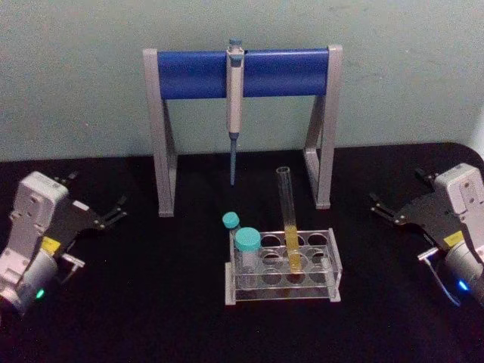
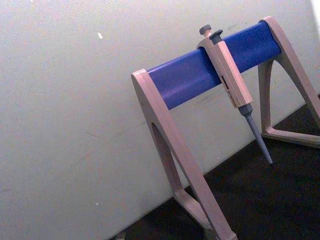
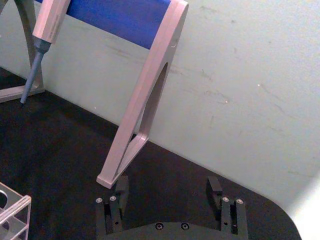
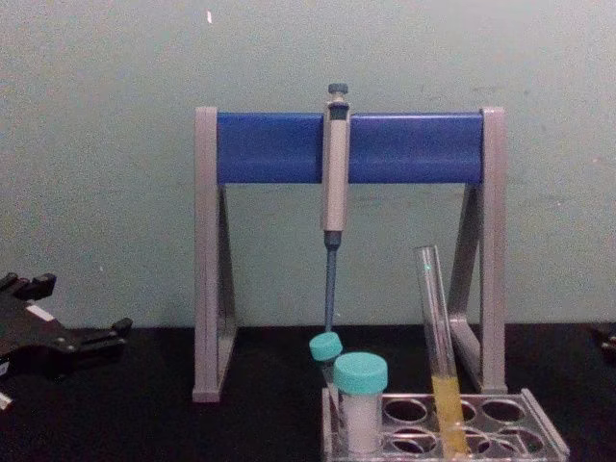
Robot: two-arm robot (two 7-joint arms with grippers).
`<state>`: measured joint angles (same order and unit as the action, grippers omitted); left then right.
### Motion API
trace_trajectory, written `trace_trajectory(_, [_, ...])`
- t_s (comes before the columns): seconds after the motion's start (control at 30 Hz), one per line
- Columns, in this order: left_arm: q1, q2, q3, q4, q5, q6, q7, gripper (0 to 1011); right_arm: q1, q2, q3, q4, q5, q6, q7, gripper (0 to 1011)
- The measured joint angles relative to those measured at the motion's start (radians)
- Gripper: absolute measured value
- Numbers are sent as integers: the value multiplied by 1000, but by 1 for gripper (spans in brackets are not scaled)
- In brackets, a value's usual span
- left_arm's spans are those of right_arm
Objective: Pick up the test tube from the test tube rack, shake it, then place it back into the test tube rack.
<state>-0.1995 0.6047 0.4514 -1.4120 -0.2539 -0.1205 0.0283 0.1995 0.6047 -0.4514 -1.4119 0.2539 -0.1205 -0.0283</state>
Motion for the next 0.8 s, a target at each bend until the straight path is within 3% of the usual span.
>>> trace_trajectory(0.8, [0, 0, 0, 0, 0, 0, 0, 1010, 0, 0, 0, 0, 0, 0, 0, 1000])
